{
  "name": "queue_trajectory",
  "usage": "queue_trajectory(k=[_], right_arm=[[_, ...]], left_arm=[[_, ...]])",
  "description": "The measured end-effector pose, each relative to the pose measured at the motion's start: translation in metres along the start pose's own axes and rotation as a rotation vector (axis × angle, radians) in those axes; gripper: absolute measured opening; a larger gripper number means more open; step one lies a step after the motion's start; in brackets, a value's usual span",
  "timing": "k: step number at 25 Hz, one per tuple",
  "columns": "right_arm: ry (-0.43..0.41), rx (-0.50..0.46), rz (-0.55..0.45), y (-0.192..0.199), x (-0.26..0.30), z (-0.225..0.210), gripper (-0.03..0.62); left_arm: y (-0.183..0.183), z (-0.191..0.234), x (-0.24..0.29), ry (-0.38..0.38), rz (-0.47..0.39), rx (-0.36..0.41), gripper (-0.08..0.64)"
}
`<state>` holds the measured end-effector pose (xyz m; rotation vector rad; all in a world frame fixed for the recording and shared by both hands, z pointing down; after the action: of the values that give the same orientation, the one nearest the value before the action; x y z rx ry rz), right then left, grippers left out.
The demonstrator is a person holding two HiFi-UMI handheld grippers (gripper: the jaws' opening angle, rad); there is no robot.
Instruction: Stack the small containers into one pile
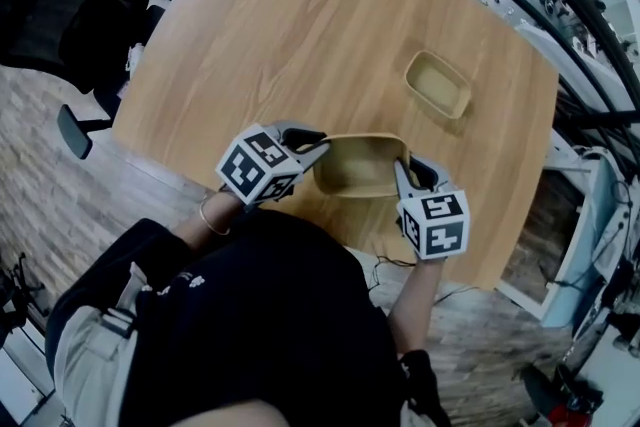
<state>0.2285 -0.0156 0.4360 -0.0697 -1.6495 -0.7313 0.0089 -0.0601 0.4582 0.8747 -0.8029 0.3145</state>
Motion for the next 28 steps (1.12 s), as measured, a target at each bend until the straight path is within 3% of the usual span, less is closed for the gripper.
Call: queue_trajectory(k=[28], right_arm=[[-0.020,0.152,0.084,0.054,0.008,-0.031,0.057]], left_arm=[[-0.020,-0.022,0.052,0.095,0.155,0.108,0.054]])
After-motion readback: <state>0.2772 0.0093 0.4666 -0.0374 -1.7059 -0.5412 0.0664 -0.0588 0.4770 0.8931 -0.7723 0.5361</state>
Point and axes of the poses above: the fingertips, and each gripper's own axes: x forward along the fingers, z to its left, y out of its underside, the point moved 8 cm from there along -x, backward along the fingers, and after that the axes turned 14 degrees about z, right-handed, at the moved point
